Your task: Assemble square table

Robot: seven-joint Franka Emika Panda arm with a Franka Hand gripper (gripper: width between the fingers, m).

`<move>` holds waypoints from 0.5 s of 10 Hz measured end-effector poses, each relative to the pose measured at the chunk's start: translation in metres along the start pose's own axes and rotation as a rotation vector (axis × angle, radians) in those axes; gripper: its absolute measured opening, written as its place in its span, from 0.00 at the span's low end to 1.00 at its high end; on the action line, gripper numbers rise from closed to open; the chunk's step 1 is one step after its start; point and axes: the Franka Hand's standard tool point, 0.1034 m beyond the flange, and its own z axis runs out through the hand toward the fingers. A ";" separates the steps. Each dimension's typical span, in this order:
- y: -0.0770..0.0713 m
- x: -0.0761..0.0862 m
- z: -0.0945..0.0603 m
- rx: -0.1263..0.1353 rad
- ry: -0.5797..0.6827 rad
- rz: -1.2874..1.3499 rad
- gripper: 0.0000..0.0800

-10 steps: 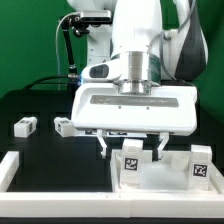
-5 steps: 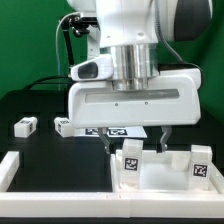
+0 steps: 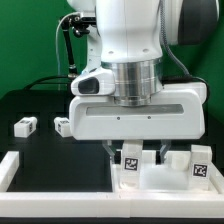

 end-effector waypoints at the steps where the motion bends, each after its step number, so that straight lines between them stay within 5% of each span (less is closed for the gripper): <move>1: 0.000 0.000 0.000 0.000 0.000 0.003 0.49; 2: 0.002 0.000 0.001 -0.003 -0.001 0.105 0.49; 3: 0.005 0.000 0.001 -0.005 -0.001 0.155 0.34; 5: 0.004 -0.001 0.002 -0.004 -0.002 0.330 0.34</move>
Offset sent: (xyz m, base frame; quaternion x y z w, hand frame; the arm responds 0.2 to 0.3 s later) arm 0.0000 0.0000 0.0000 0.0000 0.0000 0.1938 0.9810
